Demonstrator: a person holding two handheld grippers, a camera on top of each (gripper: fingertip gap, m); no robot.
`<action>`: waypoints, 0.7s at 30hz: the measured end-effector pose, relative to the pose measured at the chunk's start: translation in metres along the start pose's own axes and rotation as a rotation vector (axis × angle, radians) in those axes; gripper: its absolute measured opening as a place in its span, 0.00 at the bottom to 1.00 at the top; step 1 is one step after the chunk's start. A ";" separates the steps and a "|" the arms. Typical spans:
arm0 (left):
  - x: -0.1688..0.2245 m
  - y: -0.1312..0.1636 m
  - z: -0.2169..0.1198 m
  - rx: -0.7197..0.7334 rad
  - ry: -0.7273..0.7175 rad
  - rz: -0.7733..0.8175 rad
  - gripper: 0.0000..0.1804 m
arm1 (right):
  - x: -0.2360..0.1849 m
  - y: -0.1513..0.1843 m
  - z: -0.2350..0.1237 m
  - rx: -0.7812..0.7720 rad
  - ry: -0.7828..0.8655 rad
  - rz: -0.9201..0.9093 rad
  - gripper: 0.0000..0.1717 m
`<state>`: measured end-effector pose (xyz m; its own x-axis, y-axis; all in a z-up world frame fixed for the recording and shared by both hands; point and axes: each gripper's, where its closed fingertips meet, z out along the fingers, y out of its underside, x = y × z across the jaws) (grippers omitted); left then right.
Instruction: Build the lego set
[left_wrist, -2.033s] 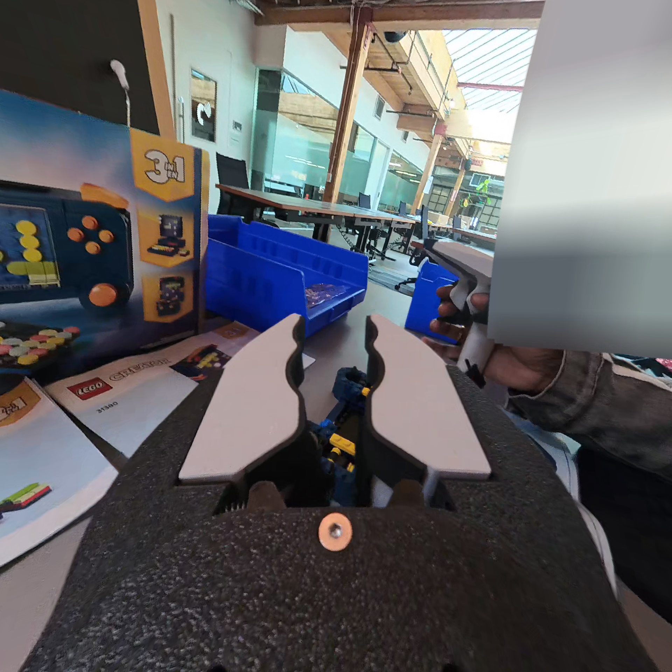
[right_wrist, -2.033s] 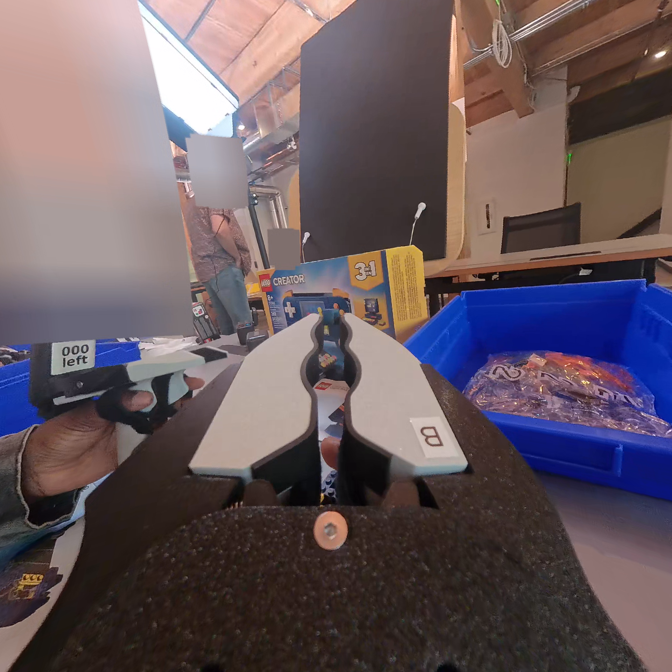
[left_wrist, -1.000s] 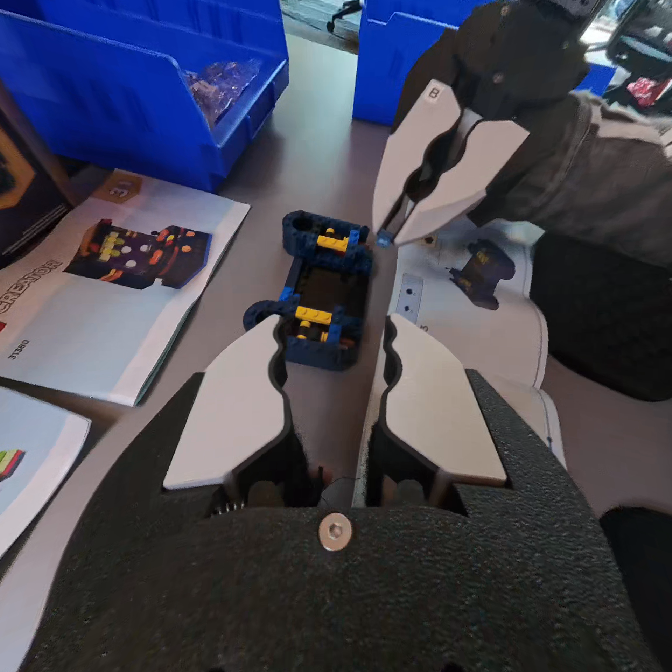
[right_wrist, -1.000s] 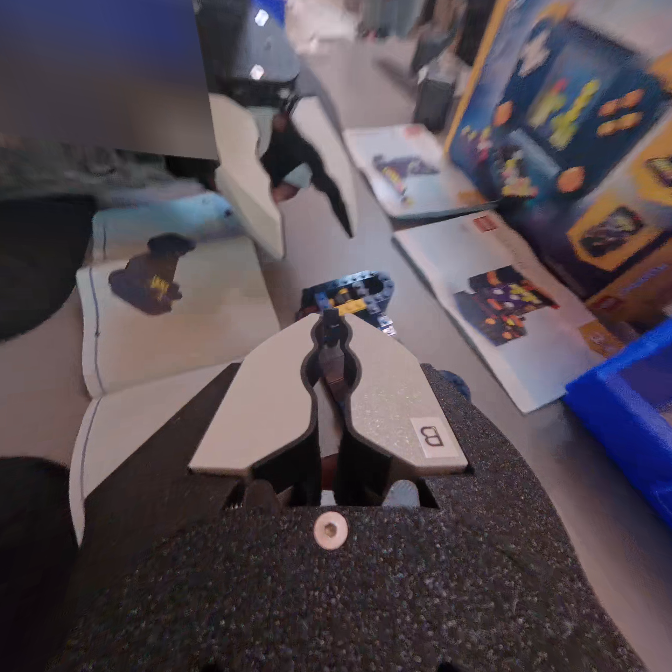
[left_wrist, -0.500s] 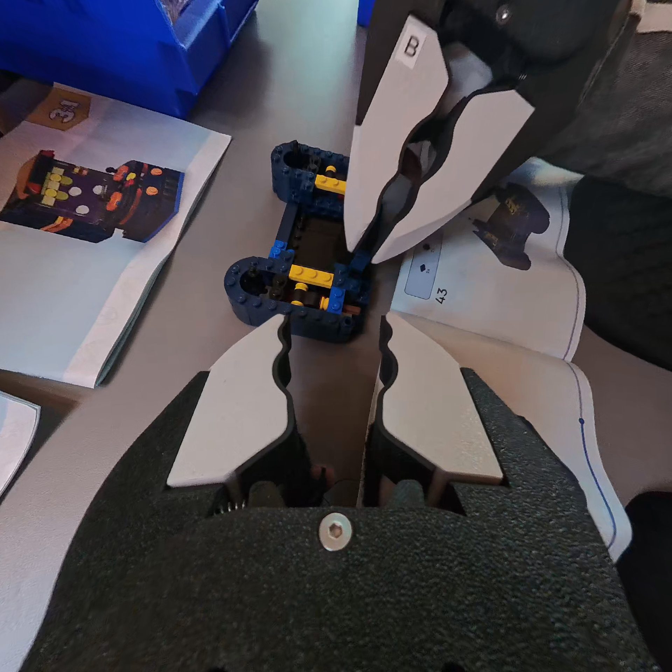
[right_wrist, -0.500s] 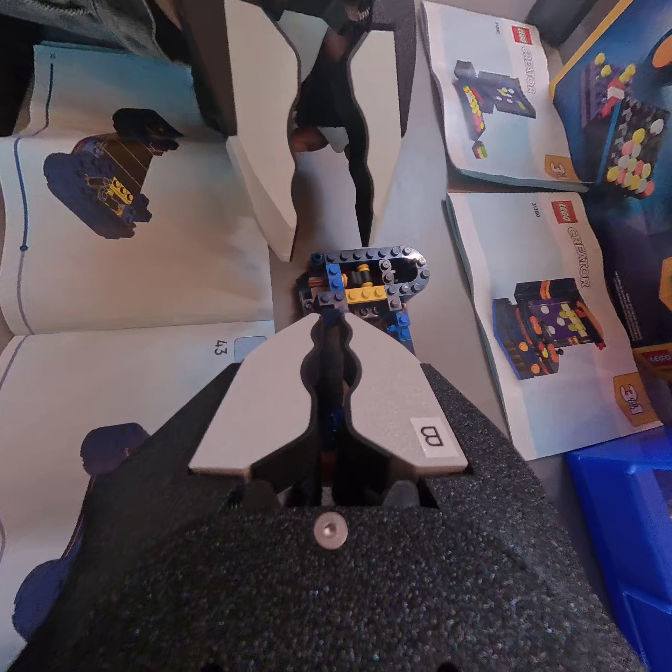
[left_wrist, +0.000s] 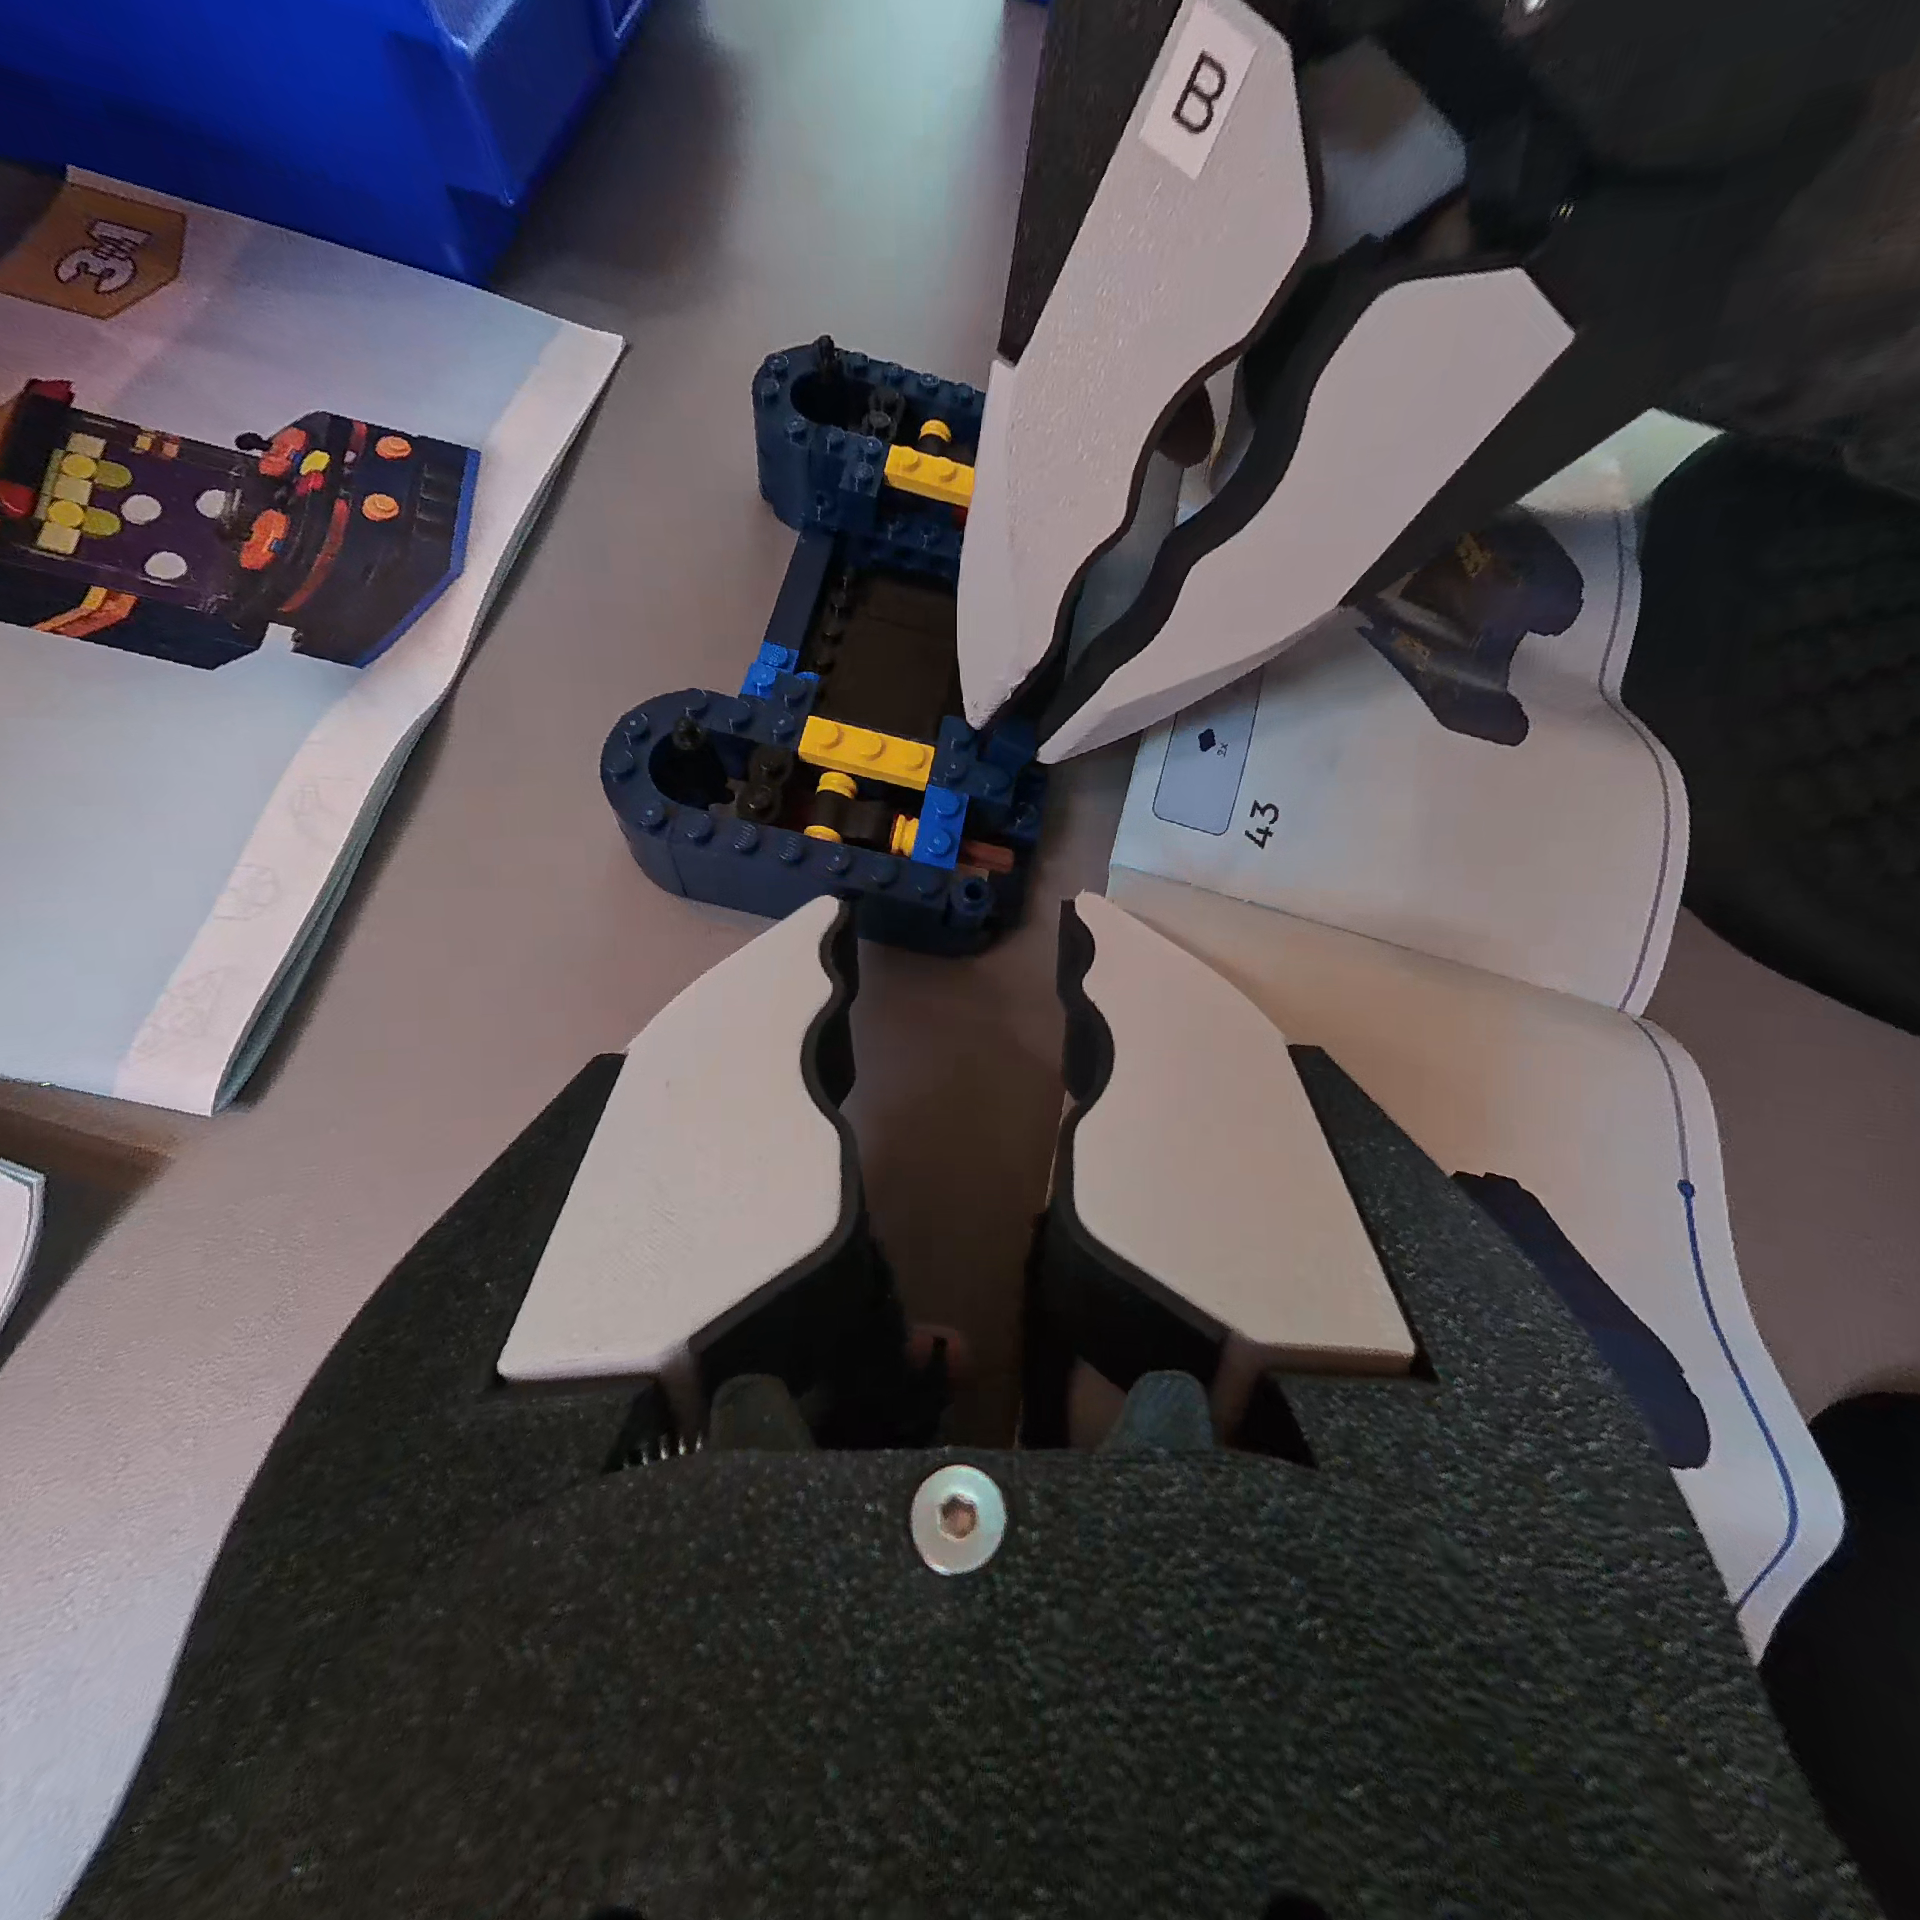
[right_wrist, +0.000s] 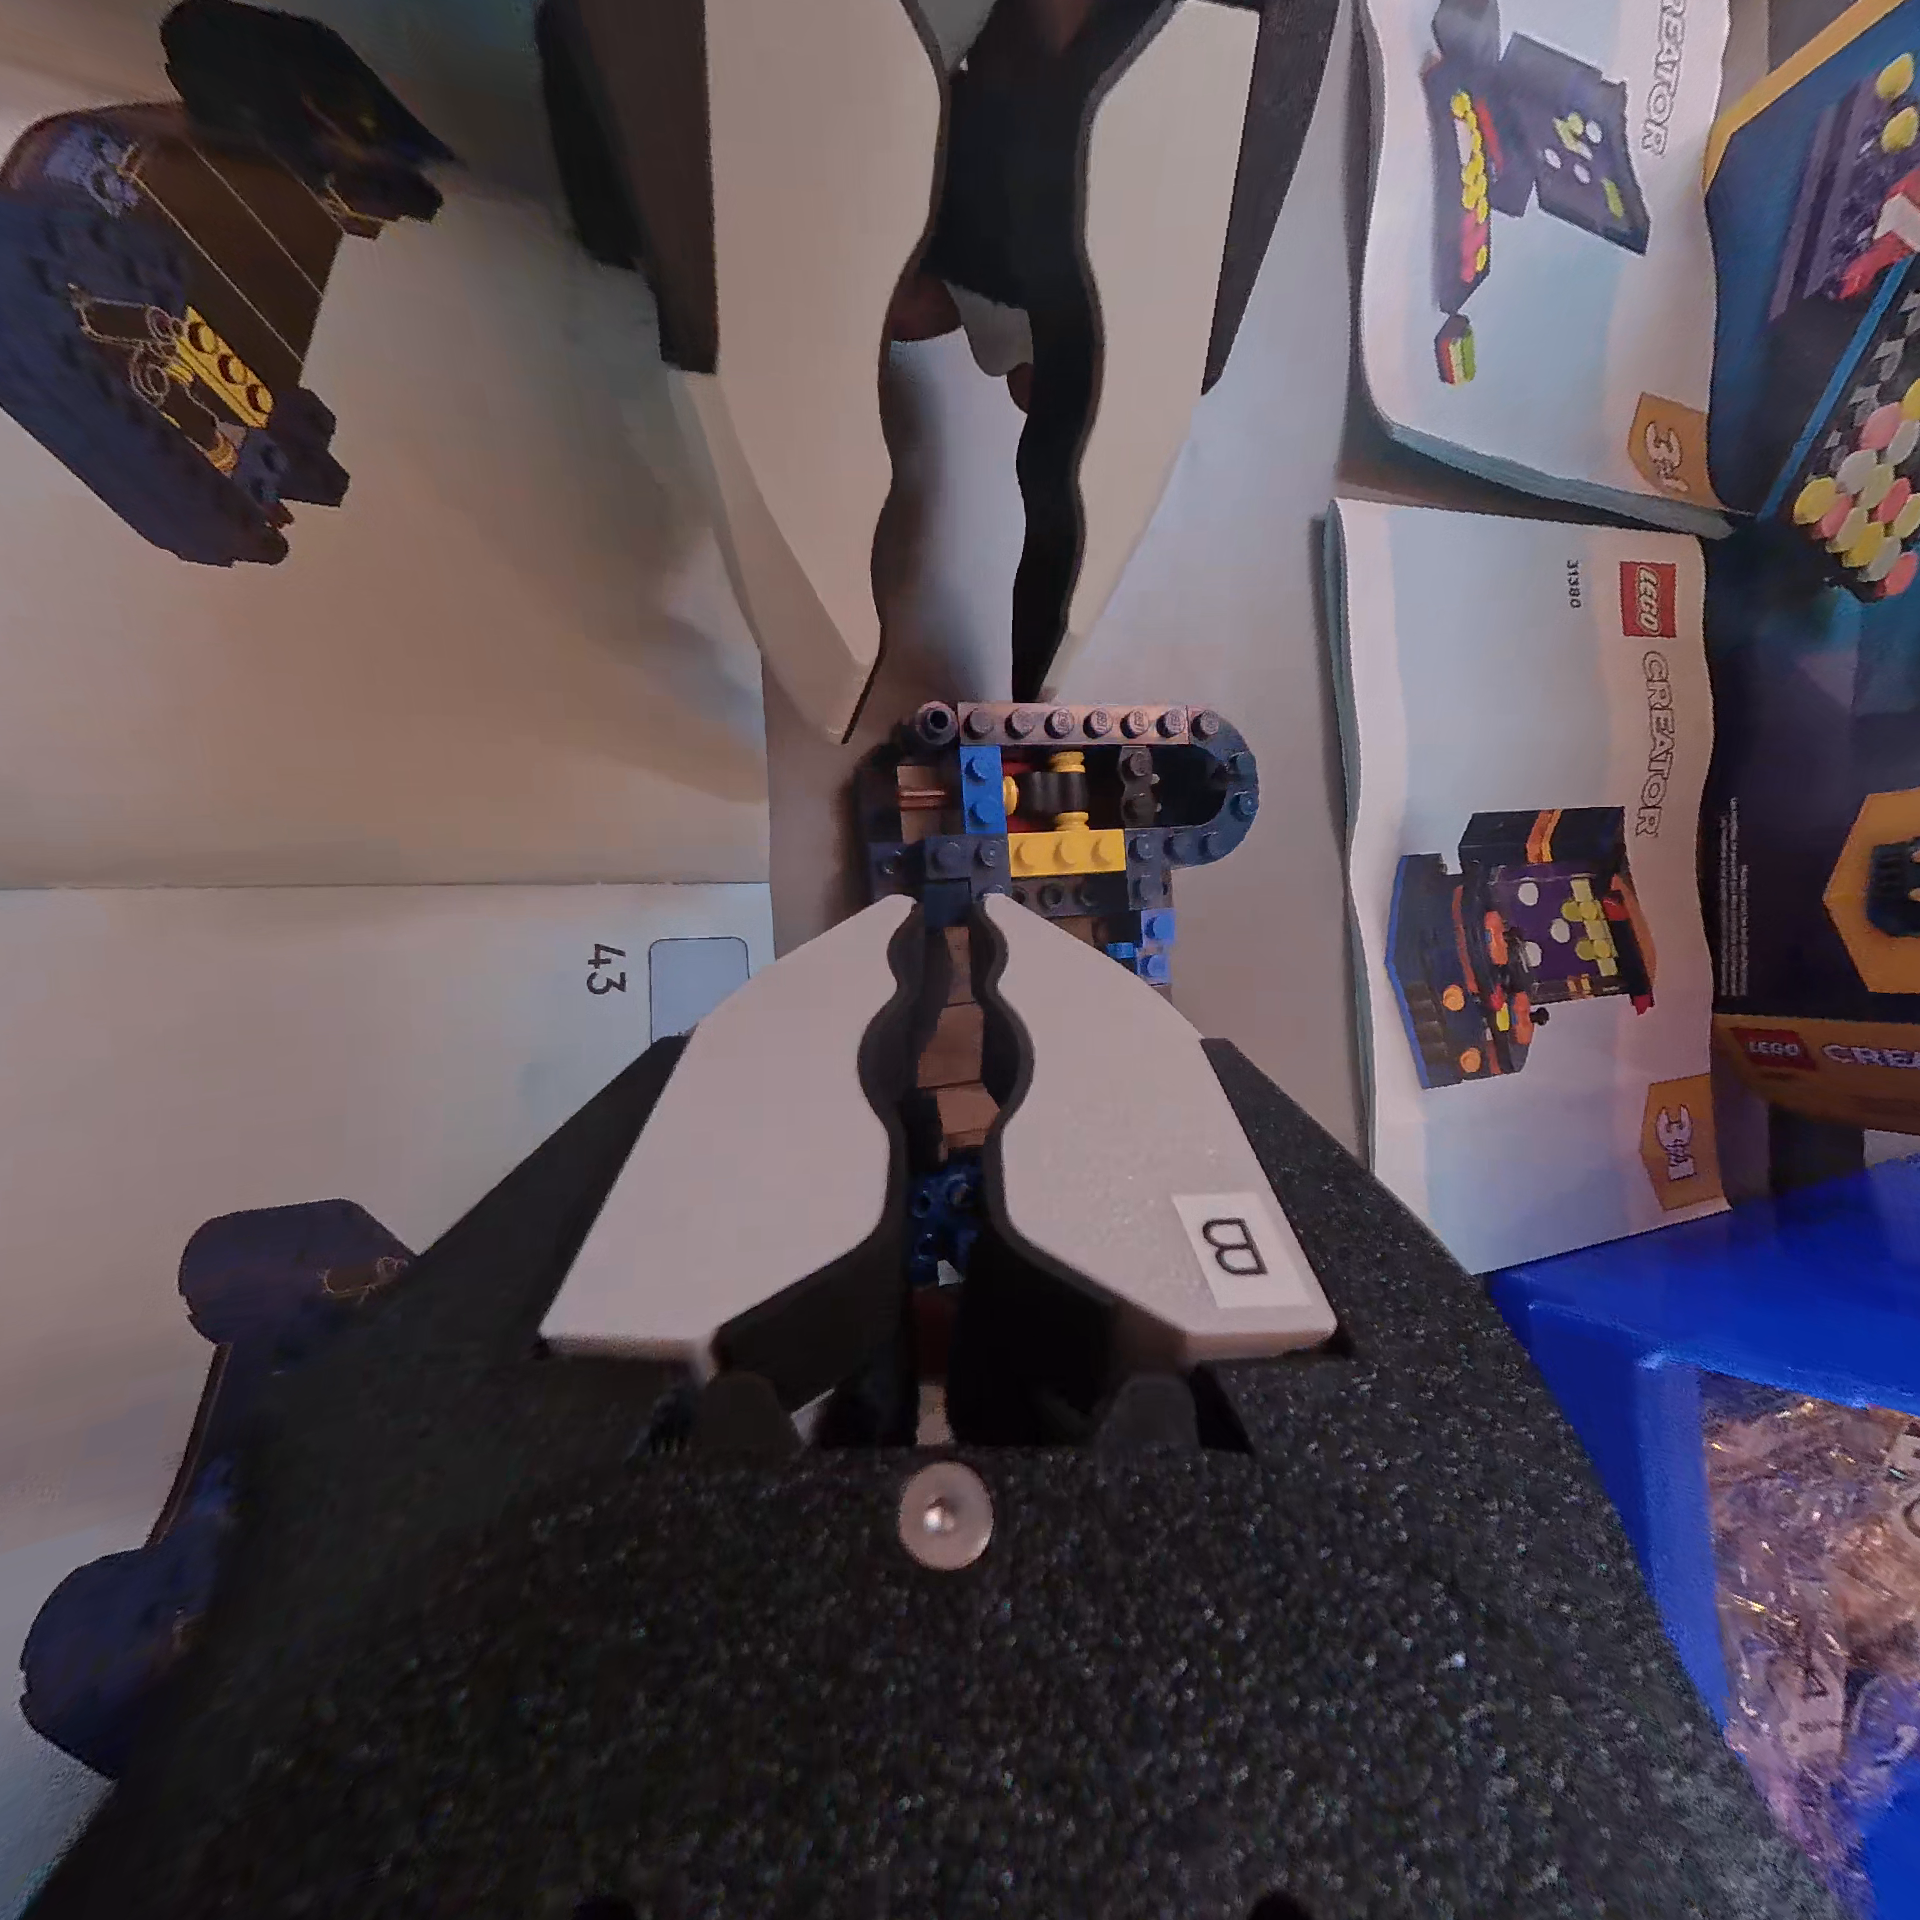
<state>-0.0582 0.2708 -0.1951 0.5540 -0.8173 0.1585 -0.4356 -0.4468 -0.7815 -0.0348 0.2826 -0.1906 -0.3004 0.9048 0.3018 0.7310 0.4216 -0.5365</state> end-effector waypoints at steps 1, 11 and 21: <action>0.000 0.000 0.000 -0.001 0.002 0.000 0.20 | 0.000 0.000 0.000 -0.006 0.005 -0.006 0.04; 0.001 0.002 0.001 -0.011 0.012 0.001 0.19 | 0.004 -0.002 -0.001 -0.020 0.054 -0.040 0.05; 0.002 0.003 0.002 -0.019 0.016 0.000 0.19 | 0.005 0.000 0.001 -0.022 0.091 -0.050 0.06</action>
<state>-0.0573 0.2687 -0.1987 0.5425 -0.8231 0.1680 -0.4492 -0.4532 -0.7700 -0.0365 0.2867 -0.1895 -0.2808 0.8731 0.3985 0.7298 0.4639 -0.5021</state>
